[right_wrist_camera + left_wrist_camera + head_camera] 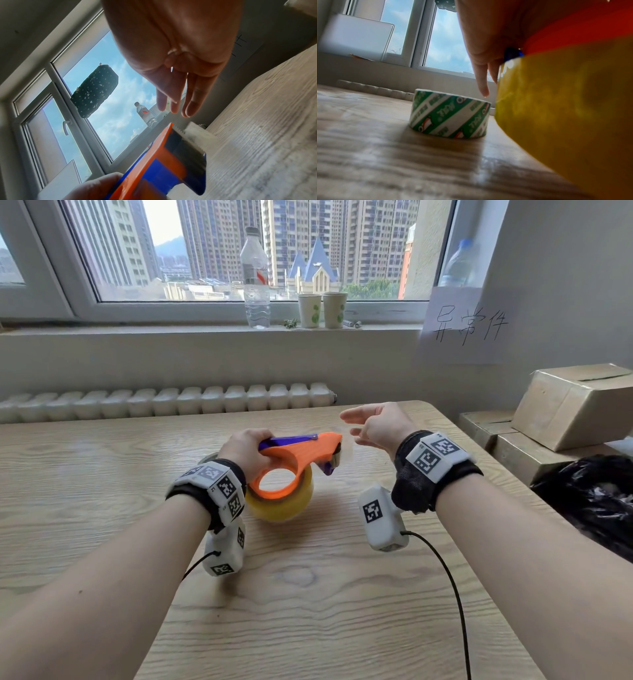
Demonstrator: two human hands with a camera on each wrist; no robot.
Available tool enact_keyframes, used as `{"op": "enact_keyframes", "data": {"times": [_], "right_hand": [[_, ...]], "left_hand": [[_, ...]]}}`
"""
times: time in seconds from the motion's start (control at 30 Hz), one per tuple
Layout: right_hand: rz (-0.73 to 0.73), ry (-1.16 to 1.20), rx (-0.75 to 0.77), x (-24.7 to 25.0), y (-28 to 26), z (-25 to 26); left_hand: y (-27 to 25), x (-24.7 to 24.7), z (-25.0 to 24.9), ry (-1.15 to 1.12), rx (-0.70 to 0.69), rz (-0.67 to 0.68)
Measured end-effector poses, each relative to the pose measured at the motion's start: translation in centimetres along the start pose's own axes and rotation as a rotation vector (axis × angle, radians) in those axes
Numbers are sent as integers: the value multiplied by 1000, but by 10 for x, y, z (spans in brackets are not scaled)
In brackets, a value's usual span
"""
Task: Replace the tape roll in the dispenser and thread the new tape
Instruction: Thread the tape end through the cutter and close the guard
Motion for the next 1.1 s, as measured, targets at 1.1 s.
{"op": "enact_keyframes", "data": {"times": [1.1], "right_hand": [[-205, -686, 10, 11, 13, -12]], "left_hand": [[9, -10, -2, 37, -6, 175]]}}
Point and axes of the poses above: each hand's wrist, its own y-axis towards the middle knuckle, its own x-axis out of the back of the hand, z = x × y, the point moved 7 cm from there along y, towards the middle knuckle, and after that the axes turned 3 degrees about -x, right-handed, at the moved point
